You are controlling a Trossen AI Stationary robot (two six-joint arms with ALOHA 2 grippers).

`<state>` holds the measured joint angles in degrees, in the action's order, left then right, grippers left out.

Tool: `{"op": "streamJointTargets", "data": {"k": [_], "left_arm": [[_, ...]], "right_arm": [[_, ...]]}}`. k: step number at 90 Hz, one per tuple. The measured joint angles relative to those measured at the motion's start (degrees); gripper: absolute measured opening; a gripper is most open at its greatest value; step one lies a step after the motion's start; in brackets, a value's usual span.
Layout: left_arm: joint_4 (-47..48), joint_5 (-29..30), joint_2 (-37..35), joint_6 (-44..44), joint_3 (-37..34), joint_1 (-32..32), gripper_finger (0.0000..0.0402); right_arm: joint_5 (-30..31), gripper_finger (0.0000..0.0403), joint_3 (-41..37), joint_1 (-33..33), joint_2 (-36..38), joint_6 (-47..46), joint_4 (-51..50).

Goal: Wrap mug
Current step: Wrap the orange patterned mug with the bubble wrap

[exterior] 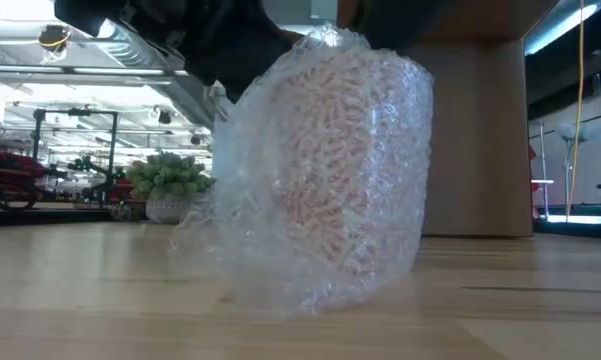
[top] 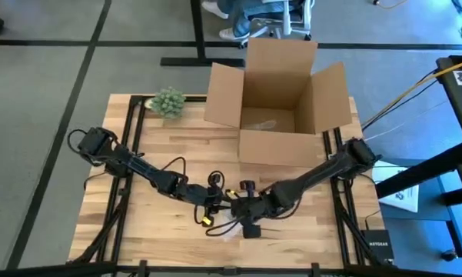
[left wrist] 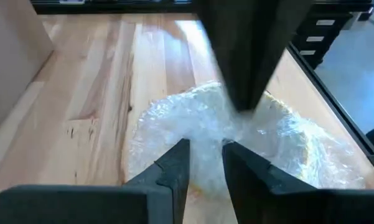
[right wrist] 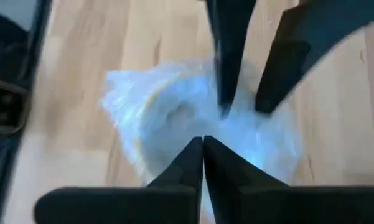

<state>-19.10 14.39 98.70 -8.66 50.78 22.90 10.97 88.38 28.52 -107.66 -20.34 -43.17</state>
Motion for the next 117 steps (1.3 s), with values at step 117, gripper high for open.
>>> {"op": "streamJointTargets", "data": {"k": [117], "left_arm": [[-0.76, 0.01, 0.11, 0.32, -0.17, 0.13, 0.0078]], "right_arm": [[1.14, 0.0001, 9.95, -2.86, -6.64, -3.58, -10.67]]}}
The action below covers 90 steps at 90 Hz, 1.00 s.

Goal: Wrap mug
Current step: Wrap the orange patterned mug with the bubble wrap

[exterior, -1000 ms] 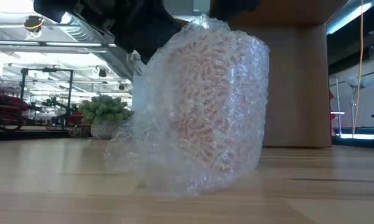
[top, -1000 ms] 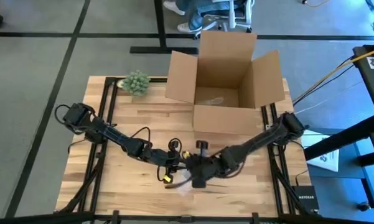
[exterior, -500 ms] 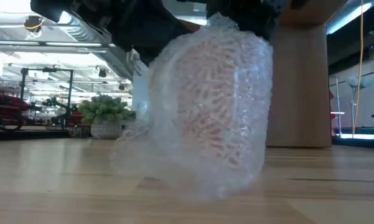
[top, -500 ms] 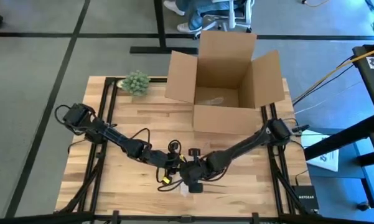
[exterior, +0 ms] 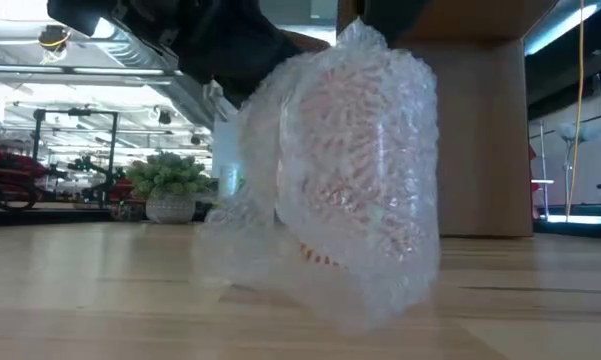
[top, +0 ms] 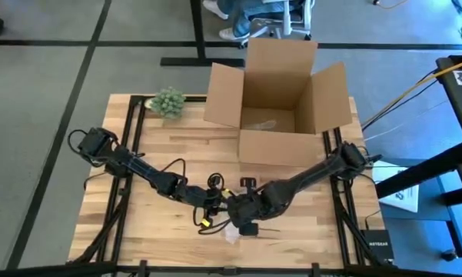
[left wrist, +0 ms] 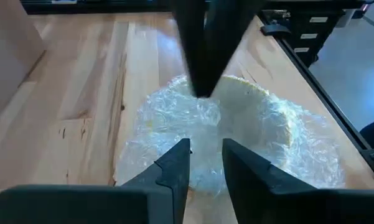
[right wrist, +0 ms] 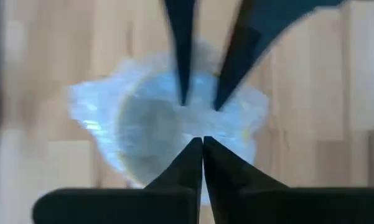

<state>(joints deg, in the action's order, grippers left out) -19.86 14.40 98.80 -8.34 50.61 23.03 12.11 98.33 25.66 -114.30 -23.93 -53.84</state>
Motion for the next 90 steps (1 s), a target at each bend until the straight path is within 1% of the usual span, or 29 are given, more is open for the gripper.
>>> {"op": "streamJointTargets", "data": {"k": [8, 13, 27, 32, 41, 53, 60, 70, 78, 90], "left_arm": [[-0.12, 0.01, 0.00, 0.02, 0.00, -0.01, 0.0078], [-0.48, -0.27, 0.04, 0.05, 0.07, -0.02, 0.0078], [-0.37, -0.22, 0.04, 0.11, 0.07, 0.00, 0.0078], [-0.37, -0.20, 0.04, 0.22, 0.07, 0.00, 0.0078], [-0.27, -0.05, 0.04, 0.26, 0.04, -0.02, 0.0078], [-0.23, 0.01, 0.02, 0.26, 0.00, -0.02, 0.0078], [-0.22, 0.02, 0.02, 0.26, 0.00, -0.02, 0.0078], [-0.24, 0.02, 0.00, 0.24, 0.00, -0.02, 0.0078], [-0.28, -0.01, 0.00, 0.24, 0.00, -0.02, 0.0078], [-0.13, 0.06, 0.00, 0.07, -0.04, 0.14, 0.0078]], "right_arm": [[-2.07, 0.0001, -3.33, -0.25, -2.07, -0.06, 2.87], [-2.31, 0.0001, -4.75, -0.34, -3.17, 0.05, 5.89], [-3.88, 0.0001, -5.89, -0.32, -4.59, 0.26, 9.38], [-4.29, 0.0001, -5.35, -0.34, -4.56, 0.51, 9.21], [-4.52, 0.0001, -2.99, -0.36, -3.98, 1.74, 5.49], [-3.14, 0.0001, 1.06, -0.21, -1.34, 2.50, 0.60], [-2.63, 0.0001, 1.69, -0.23, 0.00, 2.74, -0.95], [-1.22, 0.0001, 0.69, -0.90, -0.55, 3.08, 0.72], [-2.90, 0.0001, -1.21, -2.00, -2.02, 3.40, 5.22], [-3.28, 0.0001, -3.99, -2.90, -4.35, 3.50, 8.54]]}}
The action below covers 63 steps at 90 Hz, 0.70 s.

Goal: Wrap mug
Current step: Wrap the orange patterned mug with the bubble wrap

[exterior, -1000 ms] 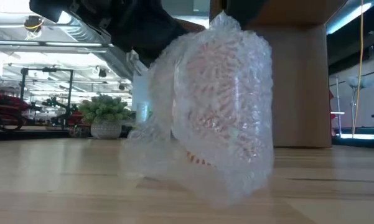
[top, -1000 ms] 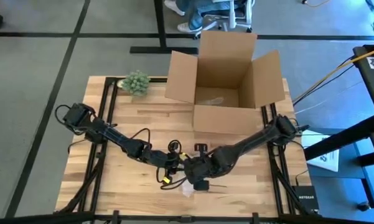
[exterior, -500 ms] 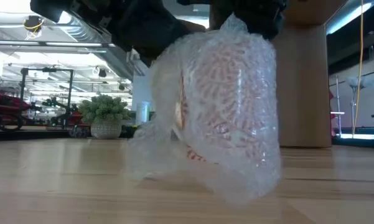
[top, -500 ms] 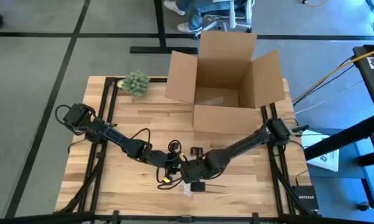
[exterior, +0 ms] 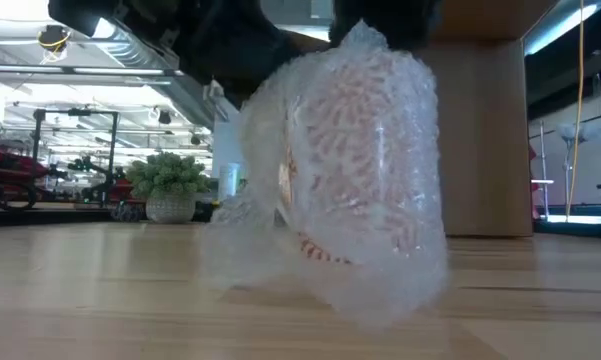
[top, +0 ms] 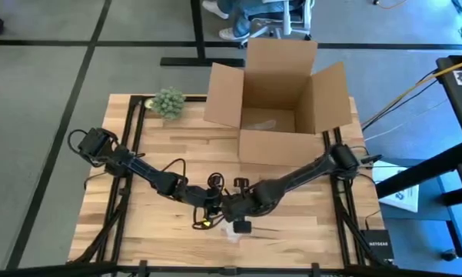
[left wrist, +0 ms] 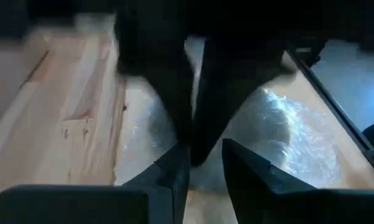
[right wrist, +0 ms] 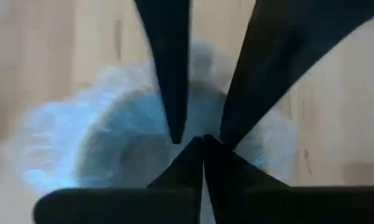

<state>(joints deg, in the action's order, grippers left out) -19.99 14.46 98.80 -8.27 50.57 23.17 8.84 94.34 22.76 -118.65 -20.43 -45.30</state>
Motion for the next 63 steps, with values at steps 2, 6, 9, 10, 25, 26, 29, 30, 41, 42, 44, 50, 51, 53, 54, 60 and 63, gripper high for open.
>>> {"op": "streamJointTargets", "data": {"k": [2, 6, 9, 10, 25, 26, 29, 30, 41, 42, 44, 50, 51, 53, 54, 60, 63], "left_arm": [[0.00, -0.03, 0.00, 0.00, 0.00, 0.08, 0.0078], [-0.04, -0.08, 0.00, 0.01, 0.00, 0.10, 0.0078], [-0.13, -0.08, 0.00, 0.02, 0.00, 0.10, 0.0078], [-0.17, -0.08, 0.00, 0.03, 0.01, 0.10, 0.0078], [-0.24, -0.16, 0.00, 0.17, 0.04, 0.10, 0.0078], [-0.24, -0.17, 0.00, 0.18, 0.04, 0.10, 0.0078], [-0.28, -0.12, 0.00, 0.19, 0.06, 0.10, 0.0078], [-0.28, -0.08, 0.00, 0.19, 0.07, 0.10, 0.0078], [-0.16, -0.02, 0.00, 0.25, 0.05, 0.10, 0.0078], [-0.55, 0.20, 0.00, 0.40, 0.03, 0.10, 0.0078], [-0.37, 0.10, -0.05, 0.20, 0.18, 0.10, 0.0078], [-0.22, 0.02, -0.02, 0.37, 0.04, 0.12, 0.0078], [-0.16, 0.03, -0.02, 0.34, 0.07, 0.12, 0.0078], [-0.04, -0.01, -0.02, 0.34, 0.07, 0.12, 0.0078], [-0.02, -0.02, -0.02, 0.34, 0.06, 0.12, 0.0078], [-0.21, -0.11, -0.02, 0.41, 0.06, 0.10, 0.0078], [-0.06, -0.10, -0.02, 0.41, 0.04, 0.10, 0.0078]], "right_arm": [[-0.56, 0.0001, -0.33, -0.05, -0.35, 0.03, 0.72], [-1.21, 0.0001, -0.90, -0.26, -0.82, 0.08, 1.84], [-1.87, 0.0001, -1.16, -0.26, -1.18, 0.12, 2.21], [-2.11, 0.0001, -1.20, -0.27, -1.35, 0.12, 2.27], [-3.47, 0.0001, -0.60, -0.25, -1.64, 0.15, 1.34], [-3.45, 0.0000, -0.38, -0.24, -1.50, 0.16, 1.04], [-3.49, 0.0000, 0.26, -0.24, -1.27, 0.26, 0.17], [-3.53, 0.0001, 0.55, -0.24, -1.27, 0.32, -0.38], [-3.95, 0.0001, 3.82, -0.26, 0.34, 1.49, -5.98], [-4.13, 0.0001, 4.09, -0.27, 0.59, 1.54, -6.42], [-4.15, 0.0001, 4.48, -0.31, 1.18, 1.59, -7.20], [-2.34, 0.0001, 5.75, -0.32, 2.59, 1.81, -7.93], [-2.27, 0.0001, 5.82, -0.37, 2.81, 1.84, -8.10], [-1.33, 0.0001, 5.85, -0.46, 3.29, 1.87, -8.31], [-0.72, 0.0001, 5.86, -0.52, 3.47, 1.93, -8.47], [0.74, 0.0001, 5.35, -0.71, 3.63, 2.32, -8.75], [0.86, 0.0001, 4.63, -0.86, 3.44, 2.53, -8.33]]}}
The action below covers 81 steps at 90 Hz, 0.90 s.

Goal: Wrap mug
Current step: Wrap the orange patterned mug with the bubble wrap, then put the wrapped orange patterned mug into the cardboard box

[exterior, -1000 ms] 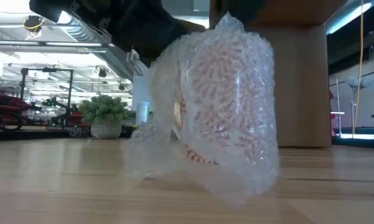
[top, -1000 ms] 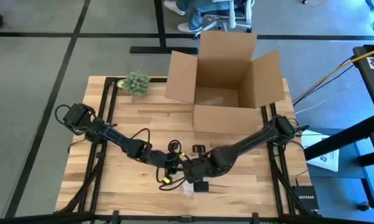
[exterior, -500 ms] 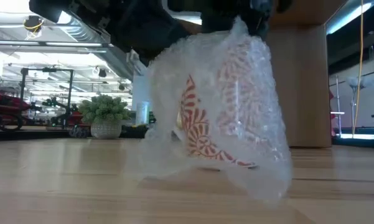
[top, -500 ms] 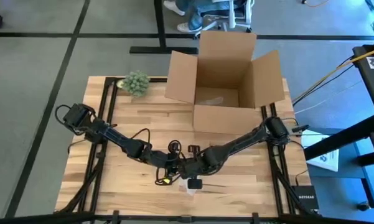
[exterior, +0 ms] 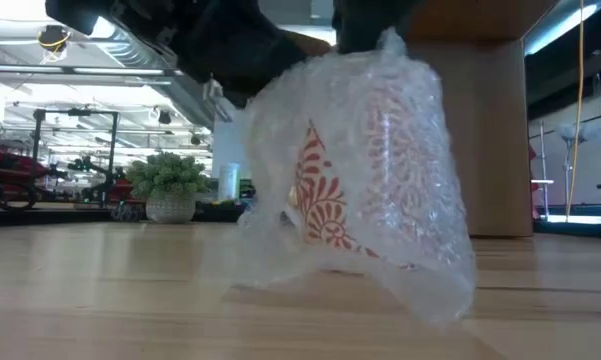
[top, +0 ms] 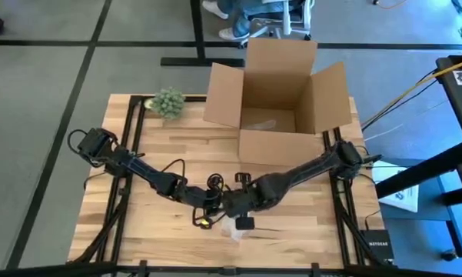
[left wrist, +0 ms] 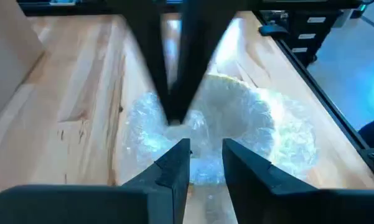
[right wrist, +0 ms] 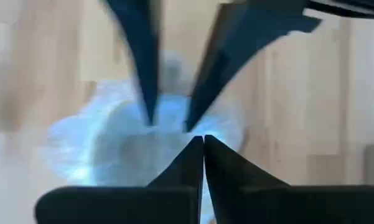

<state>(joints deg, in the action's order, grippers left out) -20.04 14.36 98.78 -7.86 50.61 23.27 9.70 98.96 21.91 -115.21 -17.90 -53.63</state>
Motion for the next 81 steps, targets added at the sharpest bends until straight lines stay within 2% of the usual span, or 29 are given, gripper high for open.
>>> {"op": "streamJointTargets", "data": {"k": [30, 50, 67, 81], "left_arm": [[0.32, 0.01, 0.00, -0.23, 0.07, 0.00, 0.0078], [0.25, 0.03, 0.00, 0.44, 0.07, -0.06, 0.0078], [0.49, 0.08, 0.00, 0.57, 0.07, 0.00, 0.0078], [0.58, 0.05, 0.00, 0.55, 0.07, 0.00, 0.0078]], "right_arm": [[-2.11, 0.0001, -10.07, -0.17, -1.36, 0.02, 12.09], [-3.25, 0.0001, -6.59, 0.20, 0.90, 0.06, 6.07], [-1.92, 0.0001, -2.77, 0.86, 6.21, 0.15, 0.96], [-4.89, 0.0001, -2.80, 2.59, 6.85, -4.26, -0.30]]}}
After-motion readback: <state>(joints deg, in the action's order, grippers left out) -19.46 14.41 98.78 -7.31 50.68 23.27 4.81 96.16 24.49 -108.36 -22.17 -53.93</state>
